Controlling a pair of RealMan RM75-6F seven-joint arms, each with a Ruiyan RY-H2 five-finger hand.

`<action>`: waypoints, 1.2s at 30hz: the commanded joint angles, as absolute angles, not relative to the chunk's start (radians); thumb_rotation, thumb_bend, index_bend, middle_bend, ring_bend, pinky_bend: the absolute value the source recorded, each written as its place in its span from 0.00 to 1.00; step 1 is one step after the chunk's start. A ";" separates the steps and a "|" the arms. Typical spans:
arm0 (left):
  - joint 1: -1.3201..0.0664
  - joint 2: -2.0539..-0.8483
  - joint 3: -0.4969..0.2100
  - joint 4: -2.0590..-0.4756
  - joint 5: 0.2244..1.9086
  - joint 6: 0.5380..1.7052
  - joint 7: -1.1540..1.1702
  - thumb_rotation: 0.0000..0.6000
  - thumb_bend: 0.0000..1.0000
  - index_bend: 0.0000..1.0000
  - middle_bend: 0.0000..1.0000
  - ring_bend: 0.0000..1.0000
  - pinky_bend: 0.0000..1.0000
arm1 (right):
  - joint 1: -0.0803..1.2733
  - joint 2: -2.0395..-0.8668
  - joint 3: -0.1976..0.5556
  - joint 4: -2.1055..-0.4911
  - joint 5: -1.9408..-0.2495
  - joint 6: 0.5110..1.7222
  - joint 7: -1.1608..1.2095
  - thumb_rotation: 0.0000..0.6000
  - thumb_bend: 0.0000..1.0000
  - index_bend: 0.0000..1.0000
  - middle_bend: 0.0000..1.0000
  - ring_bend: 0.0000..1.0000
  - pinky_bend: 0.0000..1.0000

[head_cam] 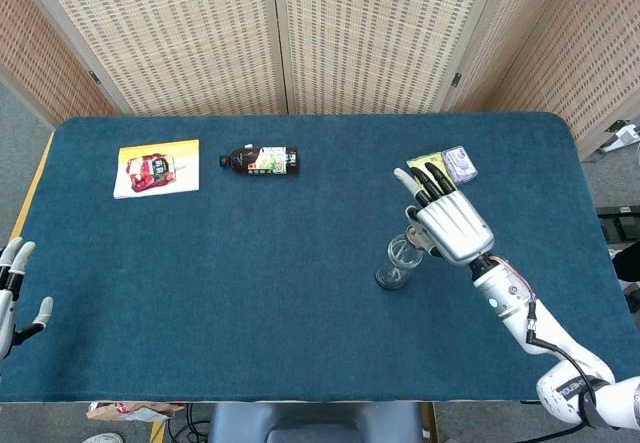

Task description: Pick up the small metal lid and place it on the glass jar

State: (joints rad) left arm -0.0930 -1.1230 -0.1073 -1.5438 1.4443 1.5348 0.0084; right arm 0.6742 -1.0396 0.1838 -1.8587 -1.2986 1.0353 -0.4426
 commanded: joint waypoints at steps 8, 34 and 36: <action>-0.090 -1.118 -0.106 -1.547 1.449 1.539 -0.002 1.00 0.35 0.00 0.02 0.00 0.08 | 0.687 -1.056 0.179 -1.877 -1.288 1.030 -0.474 1.00 0.38 0.64 0.02 0.00 0.00; -0.086 -1.111 -0.110 -1.548 1.444 1.543 -0.013 1.00 0.35 0.00 0.02 0.00 0.08 | 0.704 -1.044 0.153 -1.883 -1.258 0.988 -0.491 1.00 0.35 0.48 0.00 0.00 0.00; -0.086 -1.111 -0.110 -1.548 1.444 1.542 -0.013 1.00 0.35 0.00 0.02 0.00 0.08 | 0.706 -1.037 0.150 -1.887 -1.247 0.981 -0.499 1.00 0.34 0.46 0.00 0.00 0.00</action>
State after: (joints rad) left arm -0.0861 -1.1112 -0.1101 -1.5483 1.4440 1.5426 -0.0129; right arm 0.7053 -1.0396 0.1515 -1.8848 -1.2492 0.9836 -0.4966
